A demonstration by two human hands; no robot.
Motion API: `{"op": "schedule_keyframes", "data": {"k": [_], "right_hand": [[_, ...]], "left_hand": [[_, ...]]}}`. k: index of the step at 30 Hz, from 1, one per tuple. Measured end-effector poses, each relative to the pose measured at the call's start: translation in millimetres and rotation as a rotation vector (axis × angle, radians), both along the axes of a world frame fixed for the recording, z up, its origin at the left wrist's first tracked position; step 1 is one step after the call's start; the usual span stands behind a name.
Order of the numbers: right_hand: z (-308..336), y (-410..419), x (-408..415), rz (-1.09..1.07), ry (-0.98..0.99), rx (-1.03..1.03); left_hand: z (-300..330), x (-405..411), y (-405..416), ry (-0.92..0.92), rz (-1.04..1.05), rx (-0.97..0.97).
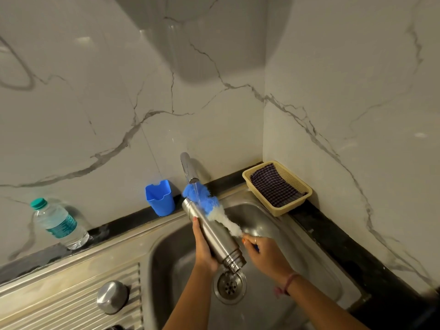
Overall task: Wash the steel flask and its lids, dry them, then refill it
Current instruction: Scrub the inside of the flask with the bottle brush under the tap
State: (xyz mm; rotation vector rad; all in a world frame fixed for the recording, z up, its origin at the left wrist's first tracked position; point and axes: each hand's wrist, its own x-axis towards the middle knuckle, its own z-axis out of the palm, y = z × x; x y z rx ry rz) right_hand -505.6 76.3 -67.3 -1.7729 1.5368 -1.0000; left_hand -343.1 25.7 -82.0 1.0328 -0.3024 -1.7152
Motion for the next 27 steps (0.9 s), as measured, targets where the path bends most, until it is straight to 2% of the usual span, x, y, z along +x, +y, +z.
{"op": "schedule_keyframes", "data": {"k": [7, 16, 21, 27], "right_hand": [[-27.7, 54.5, -44.6, 0.052, 0.004, 0.147], [7.5, -17.8, -3.9, -0.022, -0.108, 0.082], [-16.6, 15.6, -24.4, 0.022, -0.090, 0.106], [-35.6, 48.5, -53.0, 0.064, -0.084, 0.151]], "left_hand": [[-9.7, 15.8, -10.9, -0.057, 0.039, -0.035], [4.3, 0.3, -1.5, -0.106, -0.086, -0.017], [-4.7, 17.4, -7.8, -0.098, -0.001, -0.058], [-7.9, 28.0, -9.0, -0.074, 0.071, -0.010]]}}
